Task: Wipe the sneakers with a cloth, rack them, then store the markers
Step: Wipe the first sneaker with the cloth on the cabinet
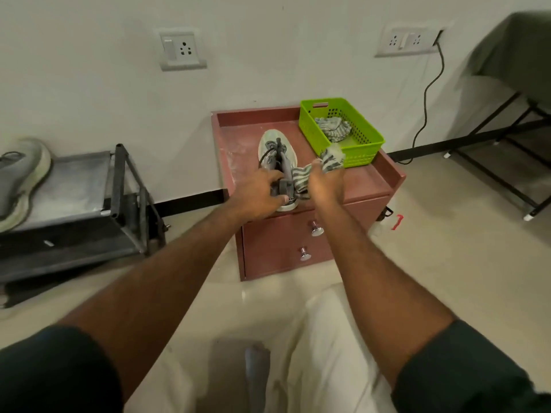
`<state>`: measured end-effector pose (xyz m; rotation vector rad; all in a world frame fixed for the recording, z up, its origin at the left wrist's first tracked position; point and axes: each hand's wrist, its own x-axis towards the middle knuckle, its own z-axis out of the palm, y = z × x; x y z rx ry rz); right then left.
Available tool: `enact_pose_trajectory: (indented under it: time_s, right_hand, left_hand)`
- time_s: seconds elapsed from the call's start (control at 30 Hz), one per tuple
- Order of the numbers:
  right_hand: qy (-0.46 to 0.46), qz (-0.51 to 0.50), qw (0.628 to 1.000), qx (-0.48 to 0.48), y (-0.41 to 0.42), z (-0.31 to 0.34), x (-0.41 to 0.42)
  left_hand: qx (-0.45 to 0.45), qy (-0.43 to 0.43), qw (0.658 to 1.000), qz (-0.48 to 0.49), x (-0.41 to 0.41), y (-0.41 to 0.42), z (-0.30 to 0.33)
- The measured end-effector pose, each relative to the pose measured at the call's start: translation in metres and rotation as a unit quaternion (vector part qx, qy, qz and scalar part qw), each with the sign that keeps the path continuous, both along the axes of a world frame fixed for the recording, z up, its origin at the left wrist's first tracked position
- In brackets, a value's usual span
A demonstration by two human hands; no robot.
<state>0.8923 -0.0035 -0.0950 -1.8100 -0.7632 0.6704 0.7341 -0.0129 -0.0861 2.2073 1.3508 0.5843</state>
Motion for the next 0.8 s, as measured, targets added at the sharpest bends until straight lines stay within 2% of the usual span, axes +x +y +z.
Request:
enact_pose_trajectory:
  time_s: [0.1,0.23,0.37,0.6,0.73,0.8]
  right_hand:
    - [0.016,-0.031,0.999,0.037,-0.007,0.004,0.000]
    - [-0.072,-0.026,0.996,0.051,-0.014,0.008,0.000]
    - [-0.179,0.074,0.981,0.006,-0.010,-0.006,-0.006]
    - [-0.236,0.029,0.971,0.006,0.002,-0.012,-0.001]
    - [-0.116,0.145,0.983,-0.010,0.002,-0.019,-0.005]
    - [-0.054,0.167,0.984,-0.020,-0.006,-0.017,0.004]
  left_hand:
    - [-0.025,-0.041,0.999,0.010,-0.007,-0.014,-0.006]
    - [-0.040,-0.112,0.993,0.022,-0.007,-0.016,-0.021]
    - [-0.015,-0.123,0.991,0.049,-0.008,-0.004,-0.022]
    - [-0.026,-0.138,0.988,0.071,-0.002,0.004,-0.040]
    - [-0.001,-0.168,0.978,0.120,0.008,0.008,-0.039]
    - [0.009,-0.165,0.977,0.134,0.007,0.012,-0.040]
